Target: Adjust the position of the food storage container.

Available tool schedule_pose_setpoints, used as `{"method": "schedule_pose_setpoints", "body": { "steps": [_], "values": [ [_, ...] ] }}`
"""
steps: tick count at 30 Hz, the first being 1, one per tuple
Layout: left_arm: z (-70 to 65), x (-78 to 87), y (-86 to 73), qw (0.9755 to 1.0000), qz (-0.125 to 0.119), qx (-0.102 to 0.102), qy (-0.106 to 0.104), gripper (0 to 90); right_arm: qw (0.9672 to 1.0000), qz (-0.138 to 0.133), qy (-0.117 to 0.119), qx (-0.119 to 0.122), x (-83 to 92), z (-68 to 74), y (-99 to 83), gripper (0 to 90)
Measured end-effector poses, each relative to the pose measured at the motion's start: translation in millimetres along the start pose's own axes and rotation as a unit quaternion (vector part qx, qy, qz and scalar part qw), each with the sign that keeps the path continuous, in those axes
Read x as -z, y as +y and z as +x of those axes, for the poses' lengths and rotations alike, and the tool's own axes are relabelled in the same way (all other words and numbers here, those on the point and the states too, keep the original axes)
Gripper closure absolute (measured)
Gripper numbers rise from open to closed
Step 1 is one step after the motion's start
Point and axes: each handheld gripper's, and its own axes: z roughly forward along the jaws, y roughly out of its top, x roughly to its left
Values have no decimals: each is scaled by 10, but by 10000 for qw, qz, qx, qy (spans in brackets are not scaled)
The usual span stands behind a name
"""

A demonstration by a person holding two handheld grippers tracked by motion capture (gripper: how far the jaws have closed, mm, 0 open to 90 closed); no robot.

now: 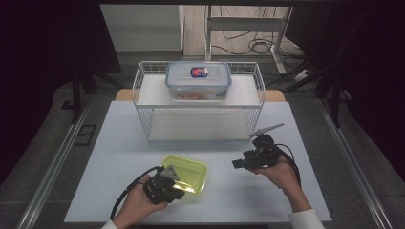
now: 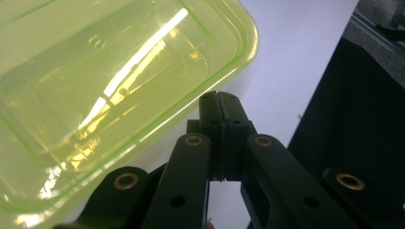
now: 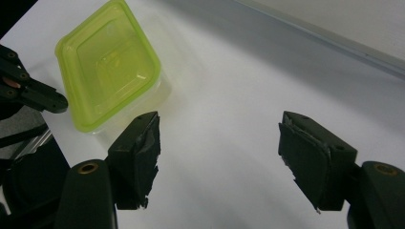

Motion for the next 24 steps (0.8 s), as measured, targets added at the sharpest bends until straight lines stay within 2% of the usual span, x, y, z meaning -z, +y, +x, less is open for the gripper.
{"method": "schedule_pose_setpoints", "body": {
  "steps": [4,6,7,11,14,16,22,23,24],
  "values": [
    [16,-61,60,10000,-55,29,-43,900,10000,-2,-14,-7,-6,-2,1,304],
    [10,-125,108,9999,32,-62,136,900,10000,26,-16,-8,-22,1,3,303],
    [5,-150,118,9998,56,-28,194,900,10000,34,-21,-5,-26,3,3,303],
    [-2,-184,131,9997,93,-58,195,900,10000,43,-13,5,-28,4,2,303],
    [14,-151,128,9999,21,-22,169,900,10000,39,-20,-20,-21,-10,-3,303],
    [31,-128,119,9998,-63,101,129,900,10000,43,-14,-32,-27,-15,-7,303],
    [35,-116,72,9999,-42,124,51,899,10000,70,-2,-14,-44,-6,-6,301],
    [42,-78,55,9999,-75,111,39,899,10000,52,-4,-13,-34,-4,-4,301],
    [73,40,5,9997,-182,166,63,899,10000,38,-2,-19,-28,-4,-5,299]
  ]
}}
